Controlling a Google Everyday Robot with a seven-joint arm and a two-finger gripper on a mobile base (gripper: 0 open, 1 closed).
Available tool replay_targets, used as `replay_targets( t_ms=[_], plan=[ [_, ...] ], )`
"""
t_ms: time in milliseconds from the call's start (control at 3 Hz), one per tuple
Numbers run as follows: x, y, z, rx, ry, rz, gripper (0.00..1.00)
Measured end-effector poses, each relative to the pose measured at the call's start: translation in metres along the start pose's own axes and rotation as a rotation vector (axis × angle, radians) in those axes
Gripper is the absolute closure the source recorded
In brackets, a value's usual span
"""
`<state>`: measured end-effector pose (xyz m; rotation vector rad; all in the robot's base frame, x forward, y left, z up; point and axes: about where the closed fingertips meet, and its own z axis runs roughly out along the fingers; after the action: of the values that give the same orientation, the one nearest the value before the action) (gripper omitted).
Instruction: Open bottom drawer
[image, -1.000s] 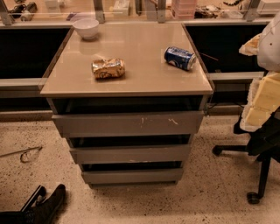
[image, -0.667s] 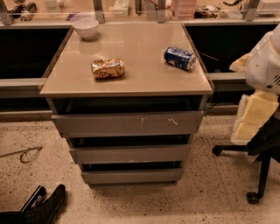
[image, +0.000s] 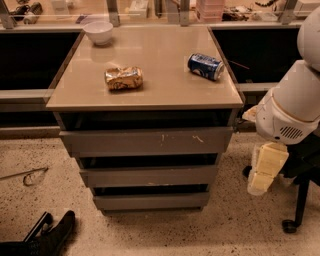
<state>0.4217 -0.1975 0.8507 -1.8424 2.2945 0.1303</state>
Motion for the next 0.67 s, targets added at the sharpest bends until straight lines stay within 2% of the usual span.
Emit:
replay_targets(
  t_ms=[333, 667],
  plan=[
    [-0.002, -0.003, 0.031, -0.015, -0.058, -0.018, 0.0],
    [-0.002, 0.009, 0.104, -0.05, -0.134, -0.076, 0.0]
  ],
)
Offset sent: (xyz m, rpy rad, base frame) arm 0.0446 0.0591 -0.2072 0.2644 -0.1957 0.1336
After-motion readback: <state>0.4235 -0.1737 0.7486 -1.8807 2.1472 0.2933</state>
